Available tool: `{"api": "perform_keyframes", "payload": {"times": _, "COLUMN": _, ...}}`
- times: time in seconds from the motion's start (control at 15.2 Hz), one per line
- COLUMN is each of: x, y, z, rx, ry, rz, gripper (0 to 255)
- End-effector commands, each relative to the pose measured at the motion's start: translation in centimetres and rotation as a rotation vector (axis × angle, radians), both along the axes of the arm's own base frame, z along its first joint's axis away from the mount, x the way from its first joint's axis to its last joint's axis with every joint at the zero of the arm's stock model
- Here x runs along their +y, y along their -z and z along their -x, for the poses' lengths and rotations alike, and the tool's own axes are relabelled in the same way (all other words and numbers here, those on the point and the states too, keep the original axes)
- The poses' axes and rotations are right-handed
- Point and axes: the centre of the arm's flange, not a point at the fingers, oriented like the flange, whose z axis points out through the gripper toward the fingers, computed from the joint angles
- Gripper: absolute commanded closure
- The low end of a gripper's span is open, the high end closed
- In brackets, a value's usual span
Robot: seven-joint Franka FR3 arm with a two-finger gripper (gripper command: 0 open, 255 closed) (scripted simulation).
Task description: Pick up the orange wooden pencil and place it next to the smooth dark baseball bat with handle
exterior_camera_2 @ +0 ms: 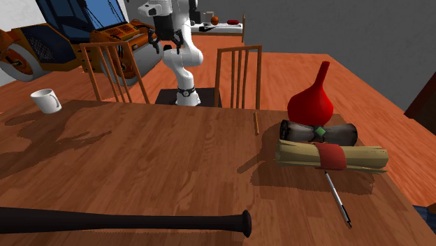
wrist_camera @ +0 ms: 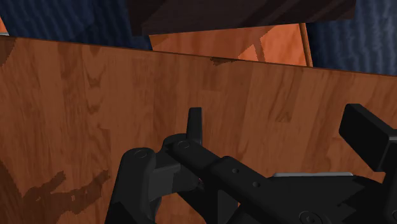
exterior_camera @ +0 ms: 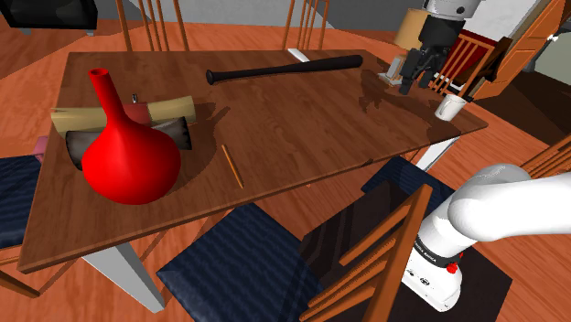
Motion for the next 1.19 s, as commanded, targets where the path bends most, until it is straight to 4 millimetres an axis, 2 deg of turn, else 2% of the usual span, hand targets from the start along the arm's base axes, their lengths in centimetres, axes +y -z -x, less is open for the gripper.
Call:
{"api": "perform_keyframes", "payload": {"times": 0.0, "x": 0.0, "y": 0.0, "z": 0.0, "rx": 0.0, "ry": 0.0, "rz": 0.0, "gripper": 0}}
{"api": "perform_keyframes", "payload": {"times": 1.12, "x": 15.4, "y": 11.3, "z": -7.9, "rx": -0.069, "ry": 0.063, "rz": -0.107, "gripper": 0}}
